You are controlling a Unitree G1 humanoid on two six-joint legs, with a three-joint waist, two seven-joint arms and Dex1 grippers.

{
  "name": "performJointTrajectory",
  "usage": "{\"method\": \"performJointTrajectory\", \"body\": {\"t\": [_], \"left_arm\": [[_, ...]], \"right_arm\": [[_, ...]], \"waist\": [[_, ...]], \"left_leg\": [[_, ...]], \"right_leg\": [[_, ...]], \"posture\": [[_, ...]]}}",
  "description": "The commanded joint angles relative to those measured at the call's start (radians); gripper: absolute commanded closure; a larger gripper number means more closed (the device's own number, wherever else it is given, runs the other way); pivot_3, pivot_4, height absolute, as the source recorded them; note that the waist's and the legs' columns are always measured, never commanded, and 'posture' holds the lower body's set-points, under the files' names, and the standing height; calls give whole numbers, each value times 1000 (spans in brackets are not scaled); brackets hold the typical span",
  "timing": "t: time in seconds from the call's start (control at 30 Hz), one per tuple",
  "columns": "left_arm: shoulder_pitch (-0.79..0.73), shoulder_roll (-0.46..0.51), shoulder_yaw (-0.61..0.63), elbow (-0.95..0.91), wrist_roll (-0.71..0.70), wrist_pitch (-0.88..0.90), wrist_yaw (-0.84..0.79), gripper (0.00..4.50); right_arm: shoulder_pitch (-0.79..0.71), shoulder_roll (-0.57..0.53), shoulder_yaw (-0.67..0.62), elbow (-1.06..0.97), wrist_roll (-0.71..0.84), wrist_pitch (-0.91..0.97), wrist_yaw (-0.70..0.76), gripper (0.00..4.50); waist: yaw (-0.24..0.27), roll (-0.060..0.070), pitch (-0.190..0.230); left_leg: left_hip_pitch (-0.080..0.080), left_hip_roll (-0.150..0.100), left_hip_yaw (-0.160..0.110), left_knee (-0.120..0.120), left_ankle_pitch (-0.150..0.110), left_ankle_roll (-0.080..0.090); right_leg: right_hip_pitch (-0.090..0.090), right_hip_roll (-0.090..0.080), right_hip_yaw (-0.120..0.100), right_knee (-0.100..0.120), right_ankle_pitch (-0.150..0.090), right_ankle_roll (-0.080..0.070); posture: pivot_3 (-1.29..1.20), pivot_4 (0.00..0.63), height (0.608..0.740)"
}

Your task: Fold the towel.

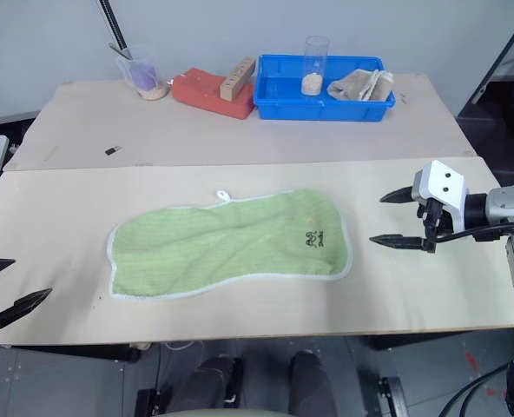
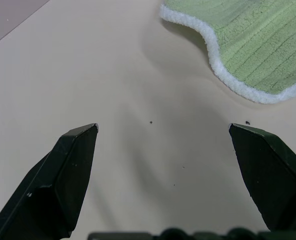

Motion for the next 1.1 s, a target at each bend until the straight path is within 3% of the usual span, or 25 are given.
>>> {"method": "performJointTrajectory", "body": {"t": [0.03, 0.5, 0.63, 0.83, 1.1], "left_arm": [[1, -4, 39, -30, -11, -16, -15, 0], [-25, 15, 28, -16, -2, -188, -140, 0], [-4, 33, -53, -57, 12, -241, -215, 0], [29, 6, -219, -88, 92, -380, -250, 0], [-168, -28, -413, 127, 228, -520, -136, 0]], "right_arm": [[0, -11, -14, -26, 2, -13, 0, 16], [16, 12, -8, -50, 11, -25, -6, 16], [4, 28, 14, -133, 45, 25, 27, 16], [54, 42, 35, -438, 183, 188, 35, 16], [56, 55, 19, -609, 309, 357, -24, 16]], "waist": [[0, 0, 0], [0, 0, 0], [0, 0, 0], [-2, 1, 0], [20, 0, 0]], "left_leg": [[0, 0, 0, 0, 0, 0], [0, 0, 0, 0, 0, 0], [0, 0, 1, 0, 0, 0], [-1, 3, 2, 0, -1, 0], [0, 5, 2, 0, -1, -1]], "right_leg": [[0, 0, 0, 0, 0, 0], [0, 0, 0, 0, 0, -1], [0, 0, 0, 0, 1, -1], [-1, 2, 1, -1, 1, -1], [0, 3, -1, -2, 2, -3]], "posture": [[0, 150, 740], [0, 150, 740], [0, 150, 740], [0, 150, 740], [0, 150, 740]]}}
